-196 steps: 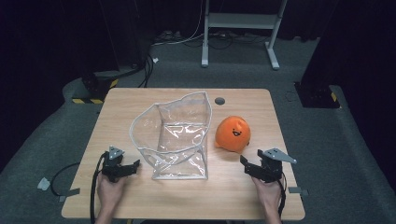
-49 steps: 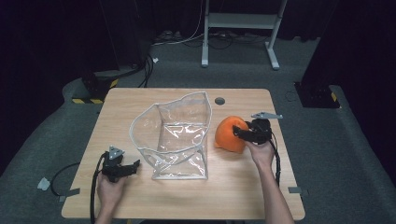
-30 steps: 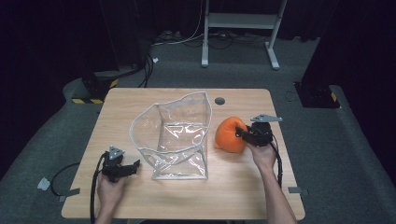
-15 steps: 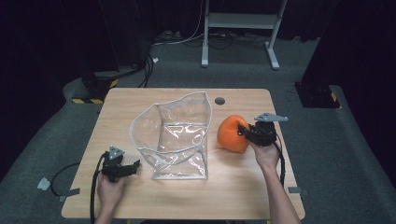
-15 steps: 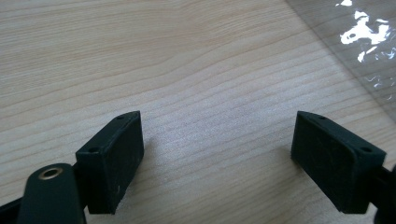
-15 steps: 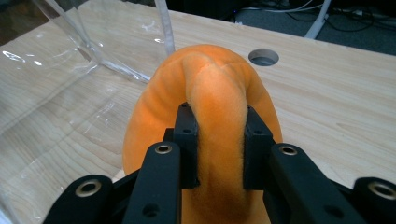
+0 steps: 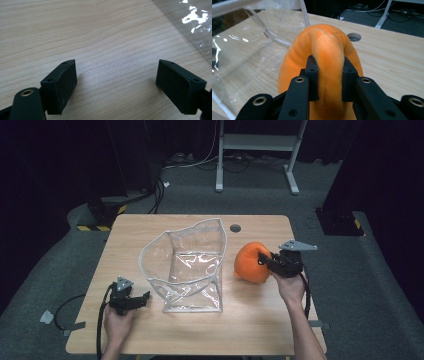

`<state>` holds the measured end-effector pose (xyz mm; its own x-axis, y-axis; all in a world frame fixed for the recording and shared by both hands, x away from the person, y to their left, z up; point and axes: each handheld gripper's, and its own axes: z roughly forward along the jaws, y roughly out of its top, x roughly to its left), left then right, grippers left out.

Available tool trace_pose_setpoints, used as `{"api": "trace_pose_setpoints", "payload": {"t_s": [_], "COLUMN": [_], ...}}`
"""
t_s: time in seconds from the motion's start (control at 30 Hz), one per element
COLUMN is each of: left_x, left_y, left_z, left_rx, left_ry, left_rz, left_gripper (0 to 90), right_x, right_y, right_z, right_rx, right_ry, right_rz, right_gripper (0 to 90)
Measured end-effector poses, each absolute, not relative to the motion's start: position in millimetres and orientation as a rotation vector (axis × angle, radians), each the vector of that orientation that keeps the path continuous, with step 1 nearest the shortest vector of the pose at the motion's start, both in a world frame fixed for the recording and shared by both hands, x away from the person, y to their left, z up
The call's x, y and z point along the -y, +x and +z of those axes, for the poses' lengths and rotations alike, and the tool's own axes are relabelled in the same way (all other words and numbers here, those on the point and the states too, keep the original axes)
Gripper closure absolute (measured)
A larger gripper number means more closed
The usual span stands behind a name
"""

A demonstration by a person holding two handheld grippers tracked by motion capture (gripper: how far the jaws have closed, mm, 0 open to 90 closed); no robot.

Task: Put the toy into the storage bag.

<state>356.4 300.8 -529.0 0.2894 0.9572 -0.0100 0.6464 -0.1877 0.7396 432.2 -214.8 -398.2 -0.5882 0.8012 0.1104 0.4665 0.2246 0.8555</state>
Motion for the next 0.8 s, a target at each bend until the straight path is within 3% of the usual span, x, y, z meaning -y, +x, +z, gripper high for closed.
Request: {"api": "trace_pose_setpoints", "payload": {"t_s": [0.8], "left_x": [-301], "left_y": [356], "left_z": [-529], "left_rx": [-1.432], "left_ry": [1.92], "left_rz": [0.622], "left_gripper": [17.2], "right_x": [226], "right_y": [418], "right_z": [-364], "right_rx": [-2.129], "right_ry": [1.152], "right_rz": [1.36], "right_gripper": [73.4]}}
